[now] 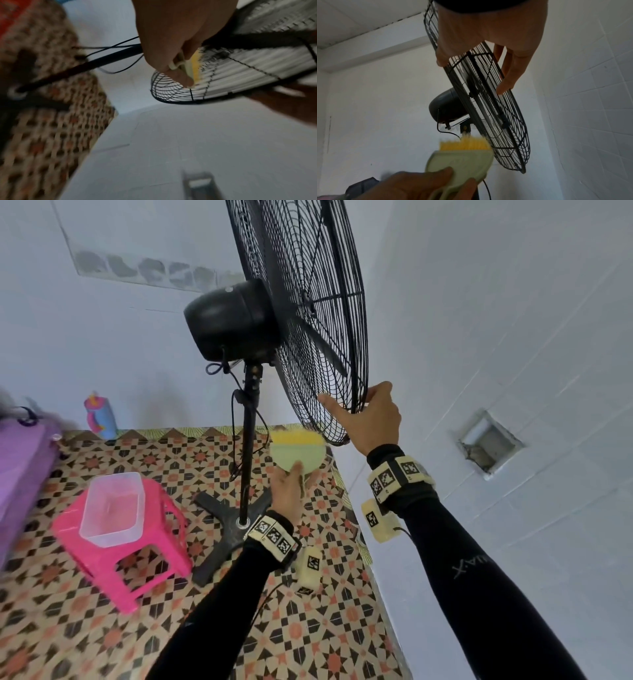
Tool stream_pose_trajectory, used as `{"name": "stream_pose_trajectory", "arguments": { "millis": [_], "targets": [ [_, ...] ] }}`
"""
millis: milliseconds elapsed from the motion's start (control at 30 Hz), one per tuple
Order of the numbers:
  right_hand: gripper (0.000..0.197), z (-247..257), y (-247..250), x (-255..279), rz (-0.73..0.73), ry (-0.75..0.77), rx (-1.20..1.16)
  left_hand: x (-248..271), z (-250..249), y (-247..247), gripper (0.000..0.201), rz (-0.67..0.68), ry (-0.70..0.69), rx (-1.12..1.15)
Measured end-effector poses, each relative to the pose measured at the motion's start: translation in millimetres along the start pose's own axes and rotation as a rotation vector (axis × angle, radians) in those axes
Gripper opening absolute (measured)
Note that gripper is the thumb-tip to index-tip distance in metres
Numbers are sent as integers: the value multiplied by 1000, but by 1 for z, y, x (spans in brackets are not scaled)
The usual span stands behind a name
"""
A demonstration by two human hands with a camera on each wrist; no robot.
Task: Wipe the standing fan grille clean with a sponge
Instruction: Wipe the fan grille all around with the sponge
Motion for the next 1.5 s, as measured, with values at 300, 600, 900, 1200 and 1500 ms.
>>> {"name": "stream_pose_trajectory", "arguments": {
  "millis": [300,600,900,1200,1500],
  "targets": [
    [88,-2,3,-3,-10,10,-6,-11,-29,-17,35,-18,-65,-359],
    [85,0,-5,-1,-63,5,-7,-20,-82,-16,30,-24,-213,-753],
    [87,-4,-4,-4,-55,-11,-22,-34,-93,-17,51,14,-202,-850],
    [93,14,-5,-11,-213,-108,-87,-49,-126,-31,54,153,-51,-878],
    [97,76,9,-57,-532,-101,-126,-63,-233,-79,13,83,-272,-939]
  ]
}}
Point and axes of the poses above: each hand's wrist, its own x-axis away from the middle knuckle, its own y-axis out of the back of the hand, z = x × y, the point moved 5 cm from there along -x, towards the middle knuckle, and after that the axes turned 14 degrees about y, right-handed, at the moved point
